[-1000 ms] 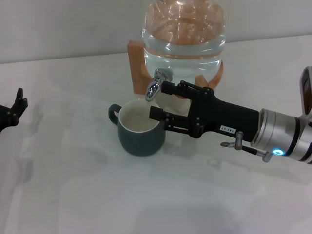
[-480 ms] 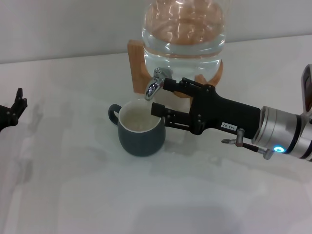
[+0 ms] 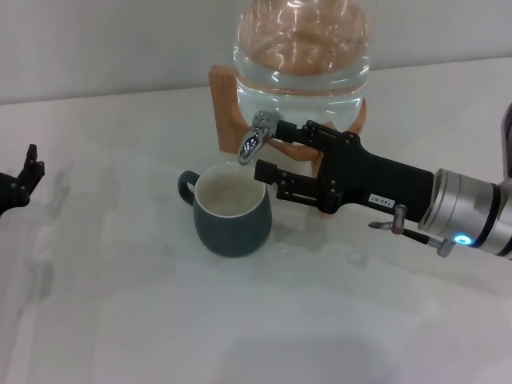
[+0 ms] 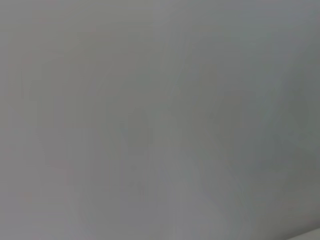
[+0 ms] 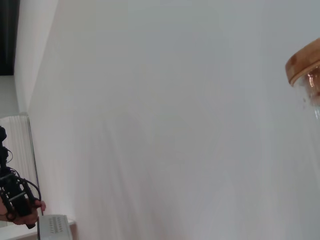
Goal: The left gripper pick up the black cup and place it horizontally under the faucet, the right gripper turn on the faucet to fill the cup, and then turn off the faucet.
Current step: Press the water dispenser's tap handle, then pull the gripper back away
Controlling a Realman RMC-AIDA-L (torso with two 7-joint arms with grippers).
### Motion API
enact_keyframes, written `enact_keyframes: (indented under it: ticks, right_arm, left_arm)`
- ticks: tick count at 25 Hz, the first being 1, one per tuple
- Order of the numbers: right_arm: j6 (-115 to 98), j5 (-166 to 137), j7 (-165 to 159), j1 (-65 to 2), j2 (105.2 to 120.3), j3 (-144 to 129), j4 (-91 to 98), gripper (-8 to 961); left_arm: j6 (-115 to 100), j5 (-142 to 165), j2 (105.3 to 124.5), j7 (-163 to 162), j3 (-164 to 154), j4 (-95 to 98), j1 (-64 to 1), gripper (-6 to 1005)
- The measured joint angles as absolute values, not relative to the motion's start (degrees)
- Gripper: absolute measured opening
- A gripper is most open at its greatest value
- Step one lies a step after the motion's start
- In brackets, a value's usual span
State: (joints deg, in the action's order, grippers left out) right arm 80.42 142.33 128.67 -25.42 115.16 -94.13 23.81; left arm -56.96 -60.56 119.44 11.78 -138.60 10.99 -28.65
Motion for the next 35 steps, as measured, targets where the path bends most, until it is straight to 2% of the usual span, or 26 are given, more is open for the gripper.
enact_keyframes:
  ticks: [35]
  right_arm:
    - [81.02,142.29,128.38,-25.31,115.05,-94.16,24.44,805]
  left_arm:
    - [-56.78,-60.56,119.44,11.78,-138.6,10.95,-29.38,894]
